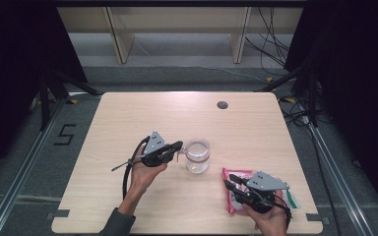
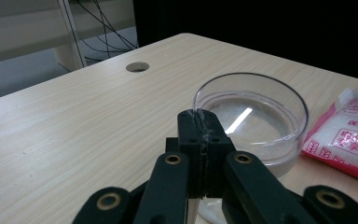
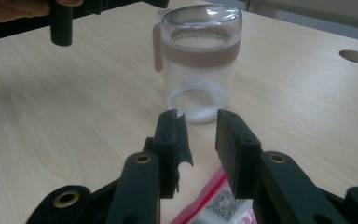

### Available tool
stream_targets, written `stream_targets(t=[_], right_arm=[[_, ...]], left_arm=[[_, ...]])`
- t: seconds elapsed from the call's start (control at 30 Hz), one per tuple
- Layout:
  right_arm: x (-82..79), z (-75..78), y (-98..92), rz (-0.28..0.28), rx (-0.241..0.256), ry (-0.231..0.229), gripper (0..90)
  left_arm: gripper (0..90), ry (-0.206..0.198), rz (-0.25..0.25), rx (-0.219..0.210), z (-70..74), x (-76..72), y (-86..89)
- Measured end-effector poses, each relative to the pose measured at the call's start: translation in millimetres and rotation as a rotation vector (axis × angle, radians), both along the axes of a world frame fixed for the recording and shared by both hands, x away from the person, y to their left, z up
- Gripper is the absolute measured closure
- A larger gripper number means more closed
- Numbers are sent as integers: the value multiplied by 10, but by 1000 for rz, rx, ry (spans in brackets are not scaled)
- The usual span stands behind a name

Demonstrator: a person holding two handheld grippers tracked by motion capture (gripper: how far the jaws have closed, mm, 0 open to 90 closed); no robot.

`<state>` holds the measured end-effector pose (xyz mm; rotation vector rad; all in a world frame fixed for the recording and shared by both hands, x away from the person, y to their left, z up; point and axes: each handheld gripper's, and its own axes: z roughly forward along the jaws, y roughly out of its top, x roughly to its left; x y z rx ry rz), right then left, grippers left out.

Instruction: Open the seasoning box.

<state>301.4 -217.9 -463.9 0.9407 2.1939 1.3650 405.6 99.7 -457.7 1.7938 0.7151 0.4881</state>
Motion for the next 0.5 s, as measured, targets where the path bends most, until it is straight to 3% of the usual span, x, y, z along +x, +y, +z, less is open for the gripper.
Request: stream_targets(t=[0.2,0.5], right_arm=[[176,16,125,-18,22,-5,749],[354,22,250,-14,6,-24,869]], left_arm=[[889,3,4,9,-28,4,14],[886,8,4,-9,-50,14,26]])
